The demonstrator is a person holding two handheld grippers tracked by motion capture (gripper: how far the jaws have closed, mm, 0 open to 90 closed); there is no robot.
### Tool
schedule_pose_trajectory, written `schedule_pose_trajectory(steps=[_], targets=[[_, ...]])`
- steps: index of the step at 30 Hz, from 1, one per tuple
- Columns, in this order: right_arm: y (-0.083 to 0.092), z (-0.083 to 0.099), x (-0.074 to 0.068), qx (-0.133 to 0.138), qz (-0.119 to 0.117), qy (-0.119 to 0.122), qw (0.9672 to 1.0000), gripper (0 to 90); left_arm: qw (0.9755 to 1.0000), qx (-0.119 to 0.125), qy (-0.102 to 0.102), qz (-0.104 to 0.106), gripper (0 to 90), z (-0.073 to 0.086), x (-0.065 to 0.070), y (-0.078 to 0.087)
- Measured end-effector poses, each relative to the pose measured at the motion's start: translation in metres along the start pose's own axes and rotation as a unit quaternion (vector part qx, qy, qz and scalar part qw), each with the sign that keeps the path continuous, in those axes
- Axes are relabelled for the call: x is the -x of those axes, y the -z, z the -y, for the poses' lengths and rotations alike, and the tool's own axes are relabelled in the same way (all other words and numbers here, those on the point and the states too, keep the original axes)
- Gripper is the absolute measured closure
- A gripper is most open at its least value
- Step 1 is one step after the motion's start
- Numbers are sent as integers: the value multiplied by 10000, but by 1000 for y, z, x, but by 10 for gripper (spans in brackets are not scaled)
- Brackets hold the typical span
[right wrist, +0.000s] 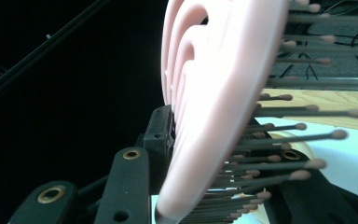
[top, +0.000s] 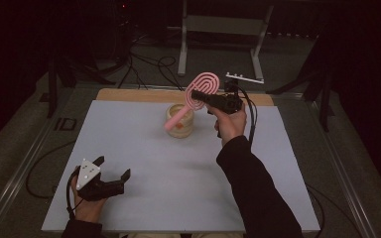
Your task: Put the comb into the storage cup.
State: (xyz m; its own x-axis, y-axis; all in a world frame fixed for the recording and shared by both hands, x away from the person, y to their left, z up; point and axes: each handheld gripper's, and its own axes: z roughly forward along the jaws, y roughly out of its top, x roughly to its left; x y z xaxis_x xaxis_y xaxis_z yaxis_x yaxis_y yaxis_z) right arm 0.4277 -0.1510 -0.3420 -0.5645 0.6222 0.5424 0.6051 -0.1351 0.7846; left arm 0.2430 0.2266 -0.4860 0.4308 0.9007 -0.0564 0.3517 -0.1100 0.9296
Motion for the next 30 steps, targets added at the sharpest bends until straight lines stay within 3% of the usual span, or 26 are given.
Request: schedule_pose_trajectory(steps=[4, 18, 30], targets=[[0, -2, 3, 16, 150, 75, 9999, 639, 10000, -14, -13, -3, 5, 0, 0, 0], [1, -6, 12, 166, 234, -32, 9996, 639, 10000, -11, -11, -1, 5, 0, 0, 0], [-1, -13, 12, 224, 408, 90, 9989, 639, 10000, 4, 5, -5, 5, 0, 0, 0]])
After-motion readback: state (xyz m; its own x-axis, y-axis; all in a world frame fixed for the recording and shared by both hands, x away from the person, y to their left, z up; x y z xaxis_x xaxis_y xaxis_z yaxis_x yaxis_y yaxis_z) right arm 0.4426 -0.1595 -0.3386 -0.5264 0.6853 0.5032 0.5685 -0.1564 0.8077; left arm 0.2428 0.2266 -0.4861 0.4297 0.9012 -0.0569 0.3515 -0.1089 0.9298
